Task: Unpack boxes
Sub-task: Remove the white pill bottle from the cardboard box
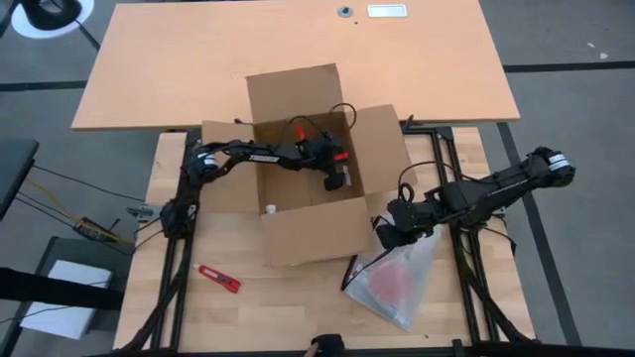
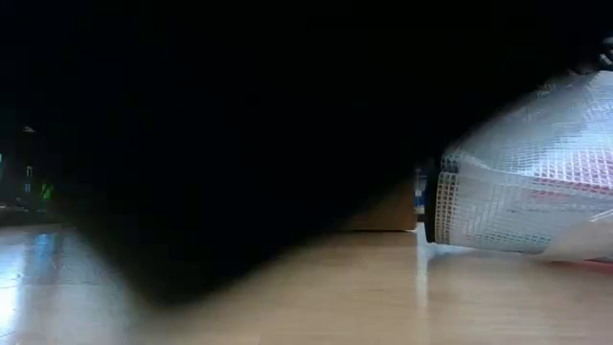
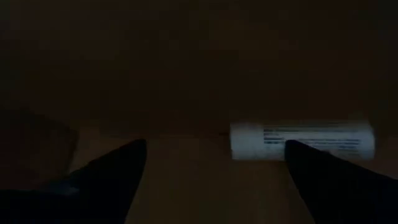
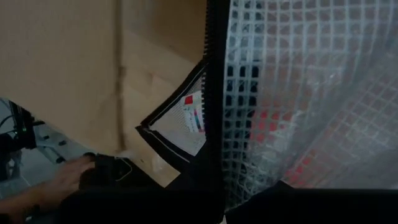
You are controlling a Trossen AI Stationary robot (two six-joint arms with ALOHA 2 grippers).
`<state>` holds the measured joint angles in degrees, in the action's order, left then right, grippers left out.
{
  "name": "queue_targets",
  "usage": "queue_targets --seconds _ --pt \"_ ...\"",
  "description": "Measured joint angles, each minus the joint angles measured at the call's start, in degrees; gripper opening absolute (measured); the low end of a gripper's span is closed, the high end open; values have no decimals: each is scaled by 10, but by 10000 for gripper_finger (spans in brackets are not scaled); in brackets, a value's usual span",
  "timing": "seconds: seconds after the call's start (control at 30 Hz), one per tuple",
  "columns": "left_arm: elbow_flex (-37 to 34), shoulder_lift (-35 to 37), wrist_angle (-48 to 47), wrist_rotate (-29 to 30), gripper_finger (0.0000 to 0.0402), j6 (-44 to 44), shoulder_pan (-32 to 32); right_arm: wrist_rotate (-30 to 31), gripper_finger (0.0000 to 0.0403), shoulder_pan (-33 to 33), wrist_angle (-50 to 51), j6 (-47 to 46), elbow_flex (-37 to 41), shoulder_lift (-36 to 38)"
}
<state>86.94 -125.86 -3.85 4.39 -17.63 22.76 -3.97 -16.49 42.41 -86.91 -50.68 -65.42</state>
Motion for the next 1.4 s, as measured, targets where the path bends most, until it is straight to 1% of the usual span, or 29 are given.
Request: queue_targets --seconds 0.03,0.2,0.27,0.33,0.37,0.4,0.5,0.6,0.67,0.8,0.87,0.97,1.03,1.13,1.2,1.23,1.3,1.4 --pt "0 -1 -16 11 396 1 0 0 1 0 1 2 0 0" --pt "2 -10 -25 21 395 4 0 0 2 -6 2 10 0 0" --pt "2 -9 -30 46 393 18 0 1 2 -9 4 11 0 0" --pt "1 -1 -40 53 392 35 -1 1 1 -13 7 10 0 0" --pt "2 2 -47 43 392 38 0 1 1 -15 7 11 0 0" --pt "5 5 -56 19 392 42 1 2 1 -17 8 11 0 0" --pt "19 7 -57 -12 392 41 3 3 2 -22 11 11 0 0" --pt "31 9 -51 -62 392 28 4 5 2 -23 13 11 0 0" --pt "36 9 -58 -78 392 28 6 7 2 -26 14 11 0 0" --pt "73 14 -130 -86 392 43 9 7 1 -32 16 11 0 0" --pt "101 17 -172 -115 392 47 8 8 2 -34 16 10 0 0" --pt "130 17 -242 -161 392 87 3 12 2 -34 20 10 0 0" --pt "132 17 -247 -159 392 105 -4 17 2 -34 20 10 0 0" --pt "133 17 -245 -124 386 106 -15 26 1 -34 19 11 0 0" --pt "131 13 -246 -117 365 113 -24 28 1 -34 19 11 0 0" --pt "130 10 -246 -117 347 122 -29 28 2 -34 19 11 0 0" --pt "128 6 -254 -114 301 134 -38 29 2 -34 19 11 0 0" --pt "128 0 -216 -66 218 134 -52 30 2 -34 19 11 0 0"
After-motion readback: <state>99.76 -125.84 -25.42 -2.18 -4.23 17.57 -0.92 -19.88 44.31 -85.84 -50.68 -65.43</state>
